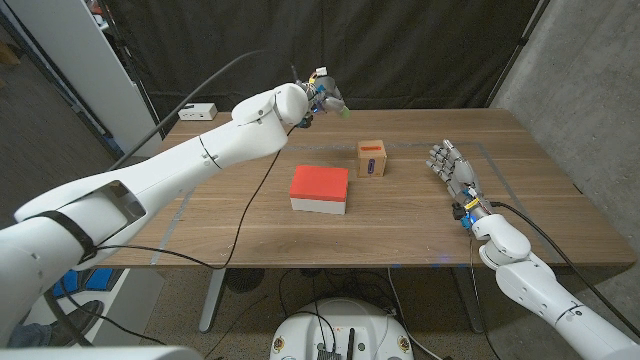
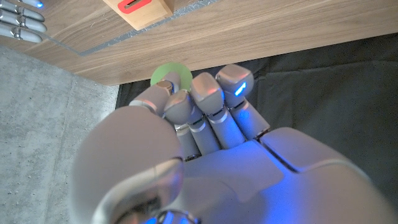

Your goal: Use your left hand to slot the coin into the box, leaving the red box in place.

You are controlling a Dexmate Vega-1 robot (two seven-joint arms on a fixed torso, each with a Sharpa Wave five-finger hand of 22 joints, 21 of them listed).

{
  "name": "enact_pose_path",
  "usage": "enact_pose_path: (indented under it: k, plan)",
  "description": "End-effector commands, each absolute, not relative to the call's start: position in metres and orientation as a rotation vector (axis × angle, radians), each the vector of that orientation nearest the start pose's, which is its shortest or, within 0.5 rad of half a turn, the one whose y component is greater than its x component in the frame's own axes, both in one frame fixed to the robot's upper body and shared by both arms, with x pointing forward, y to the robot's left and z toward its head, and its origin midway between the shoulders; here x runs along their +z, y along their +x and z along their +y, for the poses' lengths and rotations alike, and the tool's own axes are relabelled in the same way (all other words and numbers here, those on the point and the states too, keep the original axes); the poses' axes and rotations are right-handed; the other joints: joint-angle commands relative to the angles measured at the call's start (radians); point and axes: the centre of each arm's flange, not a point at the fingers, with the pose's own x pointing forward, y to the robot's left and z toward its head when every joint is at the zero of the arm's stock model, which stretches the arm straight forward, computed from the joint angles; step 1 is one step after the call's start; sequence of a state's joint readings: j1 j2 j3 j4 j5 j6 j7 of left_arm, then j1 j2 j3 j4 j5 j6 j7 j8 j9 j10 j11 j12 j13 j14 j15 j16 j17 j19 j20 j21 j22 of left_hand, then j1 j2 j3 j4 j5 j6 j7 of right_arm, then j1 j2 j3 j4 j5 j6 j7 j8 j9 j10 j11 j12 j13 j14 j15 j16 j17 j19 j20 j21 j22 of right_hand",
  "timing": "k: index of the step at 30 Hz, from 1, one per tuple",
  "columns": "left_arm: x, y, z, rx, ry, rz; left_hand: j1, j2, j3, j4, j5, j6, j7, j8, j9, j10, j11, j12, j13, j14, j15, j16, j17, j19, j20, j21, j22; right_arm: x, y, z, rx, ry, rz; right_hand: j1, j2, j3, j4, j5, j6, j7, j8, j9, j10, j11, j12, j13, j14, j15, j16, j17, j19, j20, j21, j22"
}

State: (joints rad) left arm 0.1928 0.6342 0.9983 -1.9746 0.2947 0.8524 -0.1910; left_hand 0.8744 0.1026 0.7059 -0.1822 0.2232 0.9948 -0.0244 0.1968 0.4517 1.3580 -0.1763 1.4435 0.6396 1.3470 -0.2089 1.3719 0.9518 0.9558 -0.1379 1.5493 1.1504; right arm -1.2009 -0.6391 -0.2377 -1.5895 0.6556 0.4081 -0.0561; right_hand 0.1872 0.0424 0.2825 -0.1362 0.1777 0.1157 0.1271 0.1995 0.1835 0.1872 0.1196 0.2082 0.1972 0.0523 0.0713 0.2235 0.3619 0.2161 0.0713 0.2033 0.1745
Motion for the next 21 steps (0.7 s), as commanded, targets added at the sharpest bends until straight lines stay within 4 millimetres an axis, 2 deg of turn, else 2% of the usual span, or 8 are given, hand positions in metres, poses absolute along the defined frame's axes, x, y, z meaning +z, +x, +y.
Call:
enact_pose_path:
  k: [1, 3, 11, 15, 21]
  plan:
    - [0.178, 0.551, 0.061, -0.012, 1.380, -0.566, 0.011, -0.001, -0.003, 0.000, 0.008, 0.101, 0.090, 0.005, 0.007, -0.005, -0.002, 0.005, 0.011, 0.012, -0.002, -0.002, 0.002, 0.008, -0.076, 0.007, 0.008, -0.097, 0.560, -0.330, 0.134, 0.052, -0.633, 0.002, 0.006, 0.002, -0.007, -0.002, 0.009, 0.012, 0.000, 0.005, 0.010, 0.002, -0.001, 0.005, 0.003, 0.002, 0.004, 0.001, 0.010, -0.001, -0.002, 0.003]
    - [0.177, 0.552, 0.059, -0.011, 1.394, -0.564, 0.011, -0.002, -0.005, 0.000, 0.007, 0.102, 0.089, 0.004, 0.006, -0.014, -0.003, 0.019, 0.037, 0.012, -0.002, -0.002, 0.001, 0.005, -0.076, 0.002, 0.003, -0.099, 0.559, -0.330, 0.132, 0.050, -0.631, 0.002, 0.006, 0.002, -0.007, -0.002, 0.010, 0.012, 0.001, 0.005, 0.009, 0.001, -0.001, 0.005, 0.003, 0.001, 0.004, 0.001, 0.010, -0.001, -0.002, 0.003]
    - [0.173, 0.558, 0.049, 0.000, 1.435, -0.563, 0.011, -0.001, -0.005, 0.000, 0.007, 0.104, 0.091, 0.005, 0.007, -0.002, -0.002, -0.001, 0.000, 0.013, -0.002, -0.001, 0.006, 0.005, -0.076, 0.002, 0.004, -0.103, 0.555, -0.332, 0.118, 0.033, -0.610, 0.002, 0.007, 0.002, -0.007, -0.002, 0.009, 0.012, 0.000, 0.005, 0.010, 0.002, -0.002, 0.005, 0.002, 0.001, 0.003, 0.001, 0.009, -0.001, -0.002, 0.003]
    - [0.178, 0.561, 0.043, 0.007, 1.462, -0.544, 0.015, -0.004, -0.006, -0.002, 0.007, 0.107, 0.091, 0.008, 0.011, 0.003, -0.001, -0.004, -0.008, 0.015, -0.002, -0.002, 0.002, 0.006, -0.076, 0.002, 0.004, -0.102, 0.551, -0.330, 0.113, 0.028, -0.605, 0.002, 0.007, 0.002, -0.007, -0.002, 0.010, 0.012, 0.000, 0.005, 0.008, 0.003, -0.002, 0.005, 0.002, 0.001, 0.003, 0.001, 0.009, -0.001, -0.003, 0.003]
    - [0.184, 0.565, 0.029, 0.021, 1.553, -0.514, 0.018, -0.006, -0.006, -0.002, 0.009, 0.112, 0.091, 0.012, 0.020, -0.010, -0.004, 0.023, 0.039, 0.014, -0.002, -0.005, -0.003, 0.008, -0.076, 0.002, 0.007, -0.102, 0.549, -0.326, 0.115, 0.031, -0.613, 0.002, 0.007, 0.002, -0.007, -0.002, 0.009, 0.014, 0.000, 0.005, 0.006, 0.004, -0.003, 0.005, 0.001, 0.001, 0.003, 0.000, 0.008, 0.000, -0.003, 0.003]
